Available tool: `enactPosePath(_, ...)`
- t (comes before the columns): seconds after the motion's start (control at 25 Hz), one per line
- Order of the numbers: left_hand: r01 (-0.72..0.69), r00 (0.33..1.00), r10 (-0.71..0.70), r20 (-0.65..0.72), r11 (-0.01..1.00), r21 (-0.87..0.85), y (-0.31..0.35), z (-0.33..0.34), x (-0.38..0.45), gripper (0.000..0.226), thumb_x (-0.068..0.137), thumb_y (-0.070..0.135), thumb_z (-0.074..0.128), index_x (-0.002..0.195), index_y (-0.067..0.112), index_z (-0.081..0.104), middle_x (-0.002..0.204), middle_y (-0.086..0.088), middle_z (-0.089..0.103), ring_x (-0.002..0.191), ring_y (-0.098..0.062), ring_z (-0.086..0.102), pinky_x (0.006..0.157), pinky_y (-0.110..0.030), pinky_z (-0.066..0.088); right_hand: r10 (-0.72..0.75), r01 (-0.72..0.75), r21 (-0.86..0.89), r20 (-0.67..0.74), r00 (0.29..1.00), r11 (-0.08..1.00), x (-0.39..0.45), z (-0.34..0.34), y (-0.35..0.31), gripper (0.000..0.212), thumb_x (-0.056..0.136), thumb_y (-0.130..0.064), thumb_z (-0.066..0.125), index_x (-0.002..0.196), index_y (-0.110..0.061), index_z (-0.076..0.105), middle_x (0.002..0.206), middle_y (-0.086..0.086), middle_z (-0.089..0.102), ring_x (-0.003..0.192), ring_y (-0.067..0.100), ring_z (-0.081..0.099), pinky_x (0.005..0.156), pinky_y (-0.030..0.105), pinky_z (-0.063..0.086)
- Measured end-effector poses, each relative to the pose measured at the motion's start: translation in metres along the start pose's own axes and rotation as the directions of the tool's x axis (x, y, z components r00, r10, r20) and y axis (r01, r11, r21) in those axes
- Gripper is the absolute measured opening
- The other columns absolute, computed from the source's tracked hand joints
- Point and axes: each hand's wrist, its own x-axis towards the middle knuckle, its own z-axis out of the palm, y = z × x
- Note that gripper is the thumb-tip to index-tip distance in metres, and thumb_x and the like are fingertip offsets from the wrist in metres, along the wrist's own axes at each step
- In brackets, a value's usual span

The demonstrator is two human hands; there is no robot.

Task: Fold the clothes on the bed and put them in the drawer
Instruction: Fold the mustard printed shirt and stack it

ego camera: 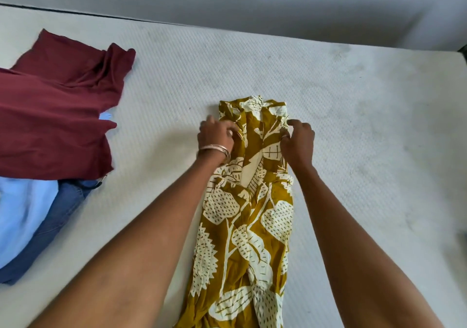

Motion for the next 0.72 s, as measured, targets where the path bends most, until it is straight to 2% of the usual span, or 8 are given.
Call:
enactPosePath(0.08, 0.153, 0.988, -0.148, 0.044, 0.978, -0.145, 0.001, 0.002, 0.026, 0.027, 0.092, 0.017, 0.060, 0.103, 0.039, 0.071, 0.126, -0.008, 0.046, 0.121, -0.030, 0.046, 0.103, -0.039, 0.044, 0.121, -0.124, 0.093, 0.033, 0.992, 0.988, 0.023, -0.004, 0.002, 0.043, 0.098, -0.020, 0.056, 0.137, -0.005, 0.048, 0.135, 0.017, 0.052, 0.126, 0.031, 0.048, 0.100, 0.036, 0.040)
enactPosePath(0.16, 0.224, 0.972, -0.207, 0.108, 0.957, -0.182, 0.005, 0.010, 0.047, 0.032, 0.089, 0.022, 0.066, 0.113, 0.043, 0.066, 0.128, -0.008, 0.043, 0.124, -0.032, 0.045, 0.106, -0.039, 0.041, 0.252, -0.275, 0.202, 0.133, 0.959, 0.940, 0.045, 0.001, 0.002, 0.053, 0.094, -0.032, 0.063, 0.136, -0.005, 0.046, 0.125, 0.010, 0.057, 0.119, 0.028, 0.055, 0.096, 0.037, 0.048)
enactPosePath(0.28, 0.324, 0.946, -0.315, 0.076, 0.903, -0.283, 0.015, 0.022, 0.062, 0.086, 0.077, 0.027, 0.079, 0.144, 0.043, 0.028, 0.133, -0.012, 0.042, 0.125, -0.033, 0.044, 0.105, -0.047, 0.039, 0.375, -0.439, 0.282, 0.253, 0.892, 0.853, 0.068, 0.019, 0.009, 0.068, 0.072, -0.055, 0.077, 0.124, -0.018, 0.054, 0.118, 0.003, 0.061, 0.112, 0.028, 0.060, 0.095, 0.047, 0.051)
enactPosePath(0.36, 0.433, 0.897, -0.431, 0.101, 0.807, -0.403, 0.025, 0.026, 0.069, 0.114, 0.069, 0.022, 0.086, 0.149, 0.037, 0.006, 0.136, -0.016, 0.042, 0.125, -0.034, 0.047, 0.105, -0.049, 0.040, 0.371, -0.460, 0.312, 0.304, 0.877, 0.831, 0.094, 0.048, 0.040, 0.069, 0.053, -0.062, 0.079, 0.109, -0.025, 0.064, 0.111, 0.003, 0.067, 0.108, 0.029, 0.062, 0.095, 0.051, 0.050)
enactPosePath(0.44, 0.540, 0.837, -0.512, 0.194, 0.714, -0.445, 0.031, 0.023, 0.076, 0.106, 0.066, 0.020, 0.087, 0.148, 0.024, 0.019, 0.138, -0.017, 0.046, 0.122, -0.034, 0.051, 0.102, -0.046, 0.045, 0.394, -0.521, 0.406, 0.358, 0.846, 0.750, 0.095, 0.040, 0.035, 0.051, 0.049, -0.048, 0.083, 0.091, -0.022, 0.071, 0.099, 0.006, 0.071, 0.102, 0.032, 0.065, 0.090, 0.051, 0.054)
enactPosePath(0.52, 0.598, 0.793, -0.554, 0.254, 0.629, -0.496, 0.034, 0.012, 0.082, 0.084, 0.064, 0.018, 0.087, 0.134, 0.011, 0.042, 0.130, -0.017, 0.055, 0.113, -0.035, 0.057, 0.094, -0.046, 0.051, 0.388, -0.579, 0.555, 0.432, 0.814, 0.597, 0.077, 0.008, 0.010, 0.015, 0.071, -0.009, 0.076, 0.082, -0.014, 0.067, 0.089, 0.011, 0.070, 0.085, 0.028, 0.069, 0.076, 0.045, 0.060)
enactPosePath(0.64, 0.566, 0.816, -0.495, 0.299, 0.580, -0.586, 0.037, -0.011, 0.079, 0.054, 0.063, 0.015, 0.086, 0.112, 0.010, 0.062, 0.109, -0.014, 0.066, 0.096, -0.033, 0.063, 0.086, -0.046, 0.054, 0.274, -0.497, 0.657, 0.419, 0.866, 0.567, 0.062, -0.017, 0.000, 0.029, 0.080, 0.015, 0.057, 0.097, -0.008, 0.062, 0.081, 0.008, 0.066, 0.063, 0.013, 0.067, 0.048, 0.022, 0.053)
enactPosePath(0.72, 0.457, 0.887, -0.367, 0.280, 0.617, -0.641, 0.035, -0.026, 0.068, 0.029, 0.066, 0.007, 0.083, 0.090, 0.015, 0.069, 0.098, -0.011, 0.071, 0.090, -0.030, 0.067, 0.084, -0.044, 0.057, 0.130, -0.352, 0.724, 0.346, 0.929, 0.594, 0.045, -0.035, -0.006, 0.042, 0.075, 0.015, 0.057, 0.108, -0.009, 0.064, 0.092, 0.011, 0.070, 0.074, 0.016, 0.070, 0.054, 0.024, 0.055)
